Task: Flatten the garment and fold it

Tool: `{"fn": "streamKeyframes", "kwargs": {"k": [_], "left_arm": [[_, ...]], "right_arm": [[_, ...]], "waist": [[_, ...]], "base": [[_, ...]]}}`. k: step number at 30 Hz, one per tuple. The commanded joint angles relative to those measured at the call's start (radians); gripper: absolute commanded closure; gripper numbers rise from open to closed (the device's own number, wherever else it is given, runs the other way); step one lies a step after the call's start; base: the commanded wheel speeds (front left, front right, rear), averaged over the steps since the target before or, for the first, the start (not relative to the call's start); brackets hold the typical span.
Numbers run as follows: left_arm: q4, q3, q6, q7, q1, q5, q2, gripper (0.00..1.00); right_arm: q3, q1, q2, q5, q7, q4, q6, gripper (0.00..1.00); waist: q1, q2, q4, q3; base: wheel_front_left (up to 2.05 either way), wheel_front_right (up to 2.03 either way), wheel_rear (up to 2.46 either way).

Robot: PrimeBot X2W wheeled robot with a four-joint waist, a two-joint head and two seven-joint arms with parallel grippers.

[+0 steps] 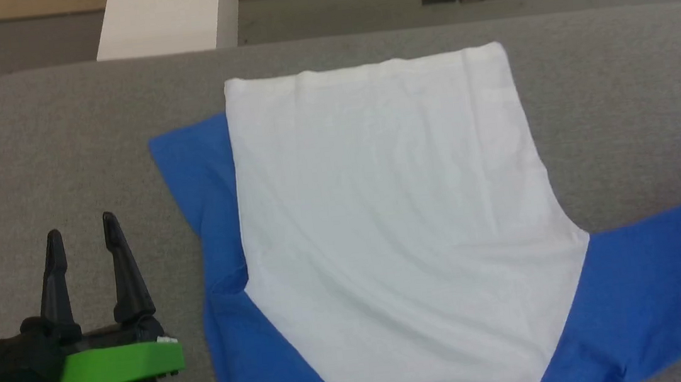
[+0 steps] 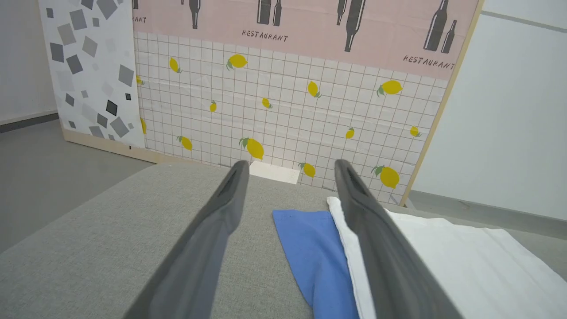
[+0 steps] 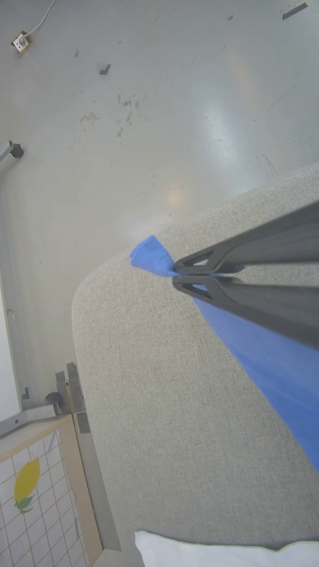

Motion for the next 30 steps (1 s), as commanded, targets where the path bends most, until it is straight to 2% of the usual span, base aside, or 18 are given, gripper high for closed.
{"fn": "streamKeyframes", "kwargs": {"k": [1, 7, 13, 17, 21, 25, 30], "left_arm": [[-0.004, 0.003, -0.006, -0.004, 0.012, -0.013, -0.004, 0.00], [-0.001, 0.006, -0.007, -0.004, 0.032, -0.019, -0.004, 0.00], [0.000, 0.008, -0.007, -0.004, 0.050, -0.022, -0.004, 0.00], [0.002, 0.005, -0.007, -0.004, 0.056, -0.020, -0.004, 0.00], [0.005, -0.003, -0.010, -0.004, 0.053, -0.020, -0.005, 0.00], [0.007, -0.007, -0.010, -0.004, 0.052, -0.020, -0.005, 0.00], [0.013, -0.014, -0.007, -0.004, 0.059, -0.026, -0.005, 0.00]], "right_arm": [[0.000, 0.016, 0.003, 0.001, 0.007, -0.025, -0.001, 1.00], [0.128, 0.067, -0.006, 0.072, 0.066, -0.157, -0.001, 1.00], [0.349, 0.105, -0.001, 0.195, 0.125, -0.360, -0.001, 1.00], [0.508, 0.093, 0.069, 0.240, 0.138, -0.454, -0.001, 1.00], [0.667, 0.083, 0.138, 0.278, 0.132, -0.485, -0.001, 1.00], [0.804, 0.074, 0.214, 0.303, 0.095, -0.458, -0.001, 1.00], [0.953, 0.053, 0.320, 0.302, 0.032, -0.353, -0.001, 1.00]], "waist": [[0.0001, -0.0001, -0.029, -0.055], [0.0001, -0.0001, -0.020, -0.088], [0.0001, -0.0001, -0.017, -0.108], [0.0001, -0.0001, -0.013, -0.116], [0.0001, -0.0001, 0.002, -0.115], [0.0001, -0.0001, 0.019, -0.114], [0.0001, -0.0001, 0.040, -0.108]], "base": [[0.00, 0.00, 0.00], [0.00, 0.00, 0.00], [0.00, 0.00, 0.00], [0.00, 0.00, 0.00], [0.00, 0.00, 0.00], [0.00, 0.00, 0.00], [0.00, 0.00, 0.00]]}}
